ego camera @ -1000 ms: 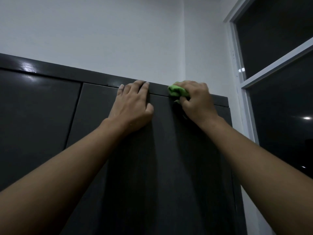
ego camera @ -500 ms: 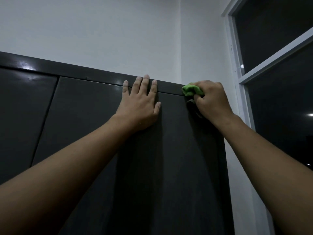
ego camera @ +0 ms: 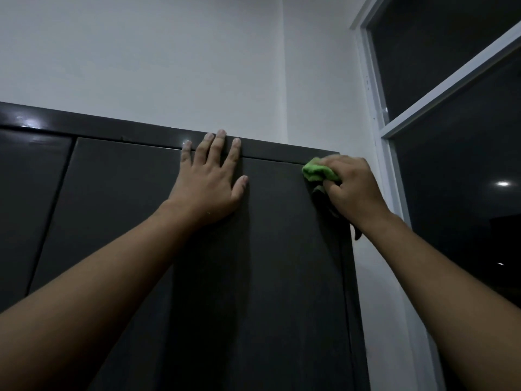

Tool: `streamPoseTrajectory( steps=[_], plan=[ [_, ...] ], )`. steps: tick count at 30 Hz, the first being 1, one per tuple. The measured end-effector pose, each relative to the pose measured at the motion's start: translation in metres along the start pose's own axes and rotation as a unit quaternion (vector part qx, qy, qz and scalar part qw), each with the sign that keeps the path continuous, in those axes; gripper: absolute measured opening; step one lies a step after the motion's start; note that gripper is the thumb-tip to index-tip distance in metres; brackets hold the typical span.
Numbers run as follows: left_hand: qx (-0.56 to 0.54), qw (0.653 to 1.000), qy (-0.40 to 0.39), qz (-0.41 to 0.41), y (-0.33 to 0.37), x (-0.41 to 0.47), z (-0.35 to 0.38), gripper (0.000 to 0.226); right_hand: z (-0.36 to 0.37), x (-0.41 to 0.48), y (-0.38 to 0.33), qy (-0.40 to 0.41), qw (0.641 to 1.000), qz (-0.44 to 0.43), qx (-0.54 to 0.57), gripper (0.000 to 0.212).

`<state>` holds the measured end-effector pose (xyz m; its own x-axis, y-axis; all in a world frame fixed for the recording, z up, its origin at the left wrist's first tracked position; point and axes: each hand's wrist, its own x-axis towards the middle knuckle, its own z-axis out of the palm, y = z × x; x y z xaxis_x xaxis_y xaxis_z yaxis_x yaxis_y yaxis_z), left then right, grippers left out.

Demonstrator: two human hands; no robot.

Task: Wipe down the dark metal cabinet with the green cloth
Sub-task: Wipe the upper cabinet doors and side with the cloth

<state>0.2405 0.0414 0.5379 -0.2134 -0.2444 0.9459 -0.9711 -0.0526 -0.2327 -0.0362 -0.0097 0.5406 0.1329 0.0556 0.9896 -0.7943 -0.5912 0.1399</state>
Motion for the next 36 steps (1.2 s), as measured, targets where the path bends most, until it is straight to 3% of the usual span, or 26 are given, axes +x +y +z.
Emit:
streamPoseTrajectory(
  steps=[6,17,24,31,36],
  plan=[
    [-0.008,1.000,0.015,0.007,-0.001,0.002,-0.007,0.074,0.003,0.012,0.015,0.023,0.997,0.077,0.006,0.047],
    [-0.021,0.999,0.029,-0.015,0.002,0.001,0.002,0.081,-0.017,-0.018,0.015,0.003,0.999,0.004,0.046,0.045],
    [-0.014,1.000,0.017,-0.012,-0.002,0.002,0.001,0.073,0.005,-0.023,0.021,0.024,0.998,0.044,0.042,0.048],
    [-0.017,0.999,0.026,-0.021,0.002,0.001,0.004,0.073,-0.006,-0.050,0.021,0.003,0.999,0.018,0.048,0.046],
    [-0.011,1.000,0.015,-0.017,0.000,0.003,0.001,0.073,0.007,-0.004,0.019,0.044,0.992,0.114,-0.006,0.046]
  ],
)
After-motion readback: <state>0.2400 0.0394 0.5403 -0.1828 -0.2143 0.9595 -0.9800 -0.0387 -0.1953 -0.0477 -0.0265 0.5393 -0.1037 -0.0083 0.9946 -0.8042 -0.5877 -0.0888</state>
